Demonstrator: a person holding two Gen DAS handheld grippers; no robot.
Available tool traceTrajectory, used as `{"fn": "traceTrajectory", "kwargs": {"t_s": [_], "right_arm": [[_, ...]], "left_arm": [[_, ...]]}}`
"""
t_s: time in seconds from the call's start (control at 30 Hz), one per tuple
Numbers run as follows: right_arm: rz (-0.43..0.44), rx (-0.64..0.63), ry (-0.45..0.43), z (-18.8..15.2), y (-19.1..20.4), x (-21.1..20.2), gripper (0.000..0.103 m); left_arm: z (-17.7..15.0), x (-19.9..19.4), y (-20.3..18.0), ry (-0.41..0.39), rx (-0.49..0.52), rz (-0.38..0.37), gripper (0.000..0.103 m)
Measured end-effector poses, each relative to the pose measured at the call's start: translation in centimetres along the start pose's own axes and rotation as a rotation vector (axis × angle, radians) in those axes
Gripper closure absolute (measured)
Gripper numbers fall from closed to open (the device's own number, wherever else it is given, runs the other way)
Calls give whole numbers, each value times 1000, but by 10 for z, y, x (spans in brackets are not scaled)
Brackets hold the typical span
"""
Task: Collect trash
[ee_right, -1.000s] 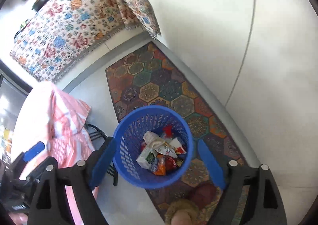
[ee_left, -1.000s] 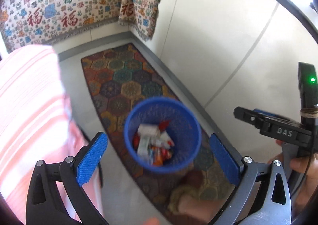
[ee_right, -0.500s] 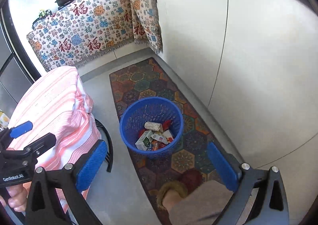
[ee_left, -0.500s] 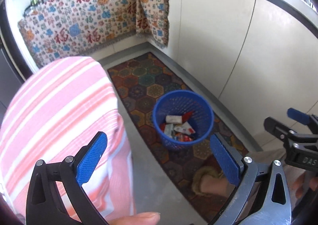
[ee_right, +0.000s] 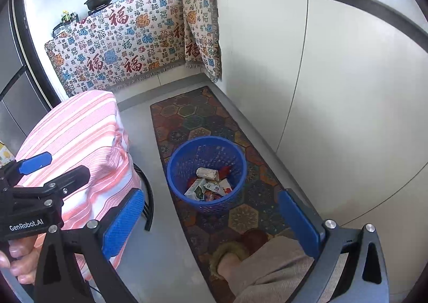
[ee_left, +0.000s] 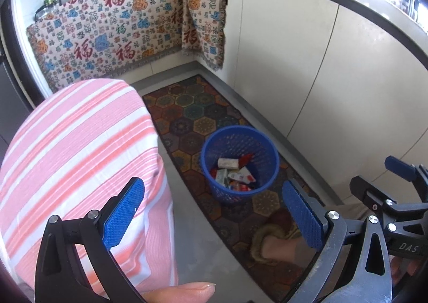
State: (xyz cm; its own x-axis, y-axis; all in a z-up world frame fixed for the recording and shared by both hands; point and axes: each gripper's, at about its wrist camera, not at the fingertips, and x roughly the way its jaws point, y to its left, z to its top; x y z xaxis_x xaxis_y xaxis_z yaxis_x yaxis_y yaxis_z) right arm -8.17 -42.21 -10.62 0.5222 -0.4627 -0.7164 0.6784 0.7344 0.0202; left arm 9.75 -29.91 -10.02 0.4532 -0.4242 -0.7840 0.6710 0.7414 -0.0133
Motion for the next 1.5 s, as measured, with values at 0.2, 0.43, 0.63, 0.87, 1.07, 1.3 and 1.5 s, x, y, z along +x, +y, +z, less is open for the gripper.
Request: {"fn": "traceTrajectory", "kwargs": {"t_s": [0.2, 0.43, 0.63, 0.87, 1.07, 1.3, 1.5], "right_arm": [[-3, 2, -12, -1, -1, -6, 0], [-5, -4, -14, 0, 1, -9, 0], [-2, -8, -10, 0, 1, -8, 0], [-1, -15, 0, 0, -2, -4, 0], [0, -18, 8, 0, -2, -2, 0], [-1, -18, 9, 0, -1, -1, 0], [-2, -17, 9, 0, 0, -1, 0]], "left_arm": [[0, -2, -5, -5, 8, 6, 1], [1, -3, -5, -2, 2, 5, 1], [1, -4, -6, 1, -1, 4, 1], [1, -3, -6, 3, 2, 3, 1], [1, -1, -5, 11, 2, 1, 1], [1, 1, -6, 17, 0, 0, 1], [1, 1, -6, 19, 4, -1, 1]]}}
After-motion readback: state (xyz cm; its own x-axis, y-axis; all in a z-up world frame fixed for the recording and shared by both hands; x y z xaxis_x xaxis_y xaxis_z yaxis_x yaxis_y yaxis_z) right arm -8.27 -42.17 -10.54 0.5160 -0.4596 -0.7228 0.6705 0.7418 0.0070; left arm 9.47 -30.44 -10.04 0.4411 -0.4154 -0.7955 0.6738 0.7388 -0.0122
